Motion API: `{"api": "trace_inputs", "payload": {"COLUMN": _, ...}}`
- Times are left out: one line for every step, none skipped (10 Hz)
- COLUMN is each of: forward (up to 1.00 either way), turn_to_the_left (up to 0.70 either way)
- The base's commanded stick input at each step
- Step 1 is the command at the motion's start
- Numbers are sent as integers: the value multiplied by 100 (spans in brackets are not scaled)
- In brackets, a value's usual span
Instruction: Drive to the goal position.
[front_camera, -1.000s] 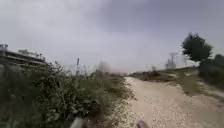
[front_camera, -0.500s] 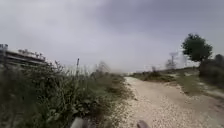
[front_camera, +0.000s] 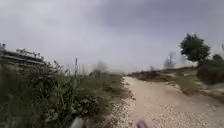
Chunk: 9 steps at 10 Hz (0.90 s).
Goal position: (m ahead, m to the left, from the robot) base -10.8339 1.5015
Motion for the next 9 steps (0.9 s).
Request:
{"api": "trace_inputs", "payload": {"forward": 0, "turn_to_the_left": -100}}
{"api": "trace_inputs", "payload": {"forward": 0, "turn_to_the_left": -100}}
{"api": "trace_inputs", "payload": {"forward": 0, "turn_to_the_left": -100}}
{"api": "trace_inputs", "payload": {"forward": 0, "turn_to_the_left": -100}}
{"api": "trace_inputs", "payload": {"forward": 0, "turn_to_the_left": -100}}
{"api": "trace_inputs", "payload": {"forward": 0, "turn_to_the_left": -100}}
{"api": "trace_inputs", "payload": {"forward": 0, "turn_to_the_left": -100}}
{"api": "trace_inputs", "payload": {"forward": 0, "turn_to_the_left": -100}}
{"api": "trace_inputs", "payload": {"forward": 0, "turn_to_the_left": -100}}
